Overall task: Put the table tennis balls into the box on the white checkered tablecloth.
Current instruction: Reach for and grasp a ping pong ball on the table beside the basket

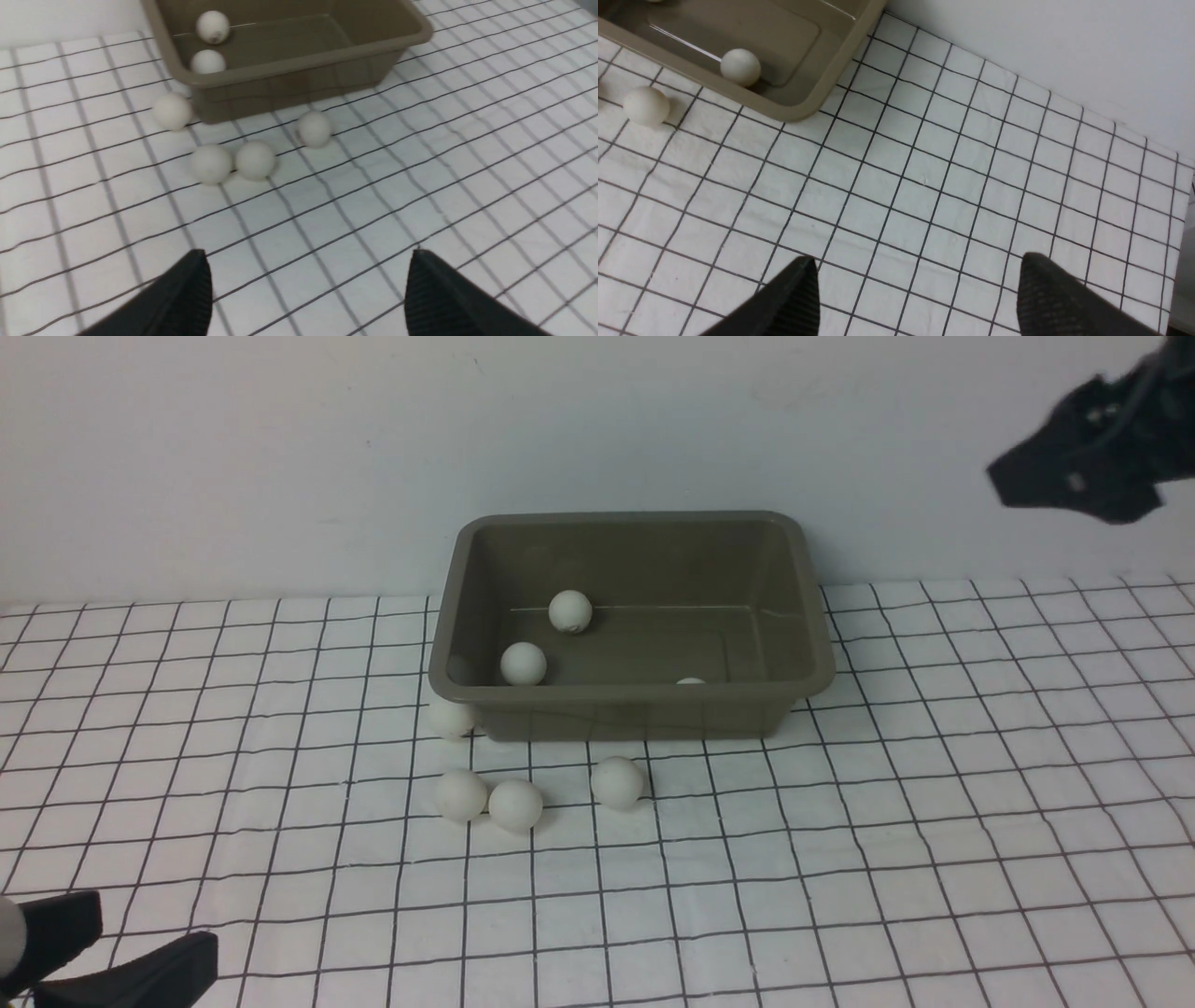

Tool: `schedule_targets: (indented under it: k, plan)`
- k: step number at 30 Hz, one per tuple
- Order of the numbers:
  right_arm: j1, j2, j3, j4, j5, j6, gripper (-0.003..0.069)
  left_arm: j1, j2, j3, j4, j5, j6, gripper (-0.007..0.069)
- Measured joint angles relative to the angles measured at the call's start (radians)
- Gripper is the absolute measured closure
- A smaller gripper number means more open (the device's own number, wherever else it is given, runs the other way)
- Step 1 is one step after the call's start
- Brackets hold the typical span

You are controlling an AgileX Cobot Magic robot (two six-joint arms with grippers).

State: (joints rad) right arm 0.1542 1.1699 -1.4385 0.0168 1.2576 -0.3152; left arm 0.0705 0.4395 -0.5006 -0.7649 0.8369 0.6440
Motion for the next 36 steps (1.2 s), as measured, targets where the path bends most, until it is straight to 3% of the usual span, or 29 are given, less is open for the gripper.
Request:
schedule_targets:
  k: [7,18,24,29,36]
  plan:
    - [0.000,-0.145,0.128,0.042,0.010,0.060,0.0145,0.000,0.254,0.000,-0.460,-0.002,0.432,0.0125]
    - [0.000,-0.187,0.292,0.051,0.015,0.058,0.0145,-0.001,0.811,-0.051,-0.745,-0.012,0.862,0.0125]
    - [0.000,-0.189,0.292,0.060,0.014,0.052,0.0145,-0.059,0.977,-0.119,-0.775,-0.043,0.956,0.0125]
    - [0.000,-0.189,0.292,0.061,0.014,0.035,0.0145,-0.105,1.068,-0.182,-0.798,-0.283,0.954,0.0125]
    - [0.000,-0.189,0.292,0.061,0.014,0.028,0.0145,-0.095,1.085,-0.196,-0.798,-0.290,0.926,0.0125]
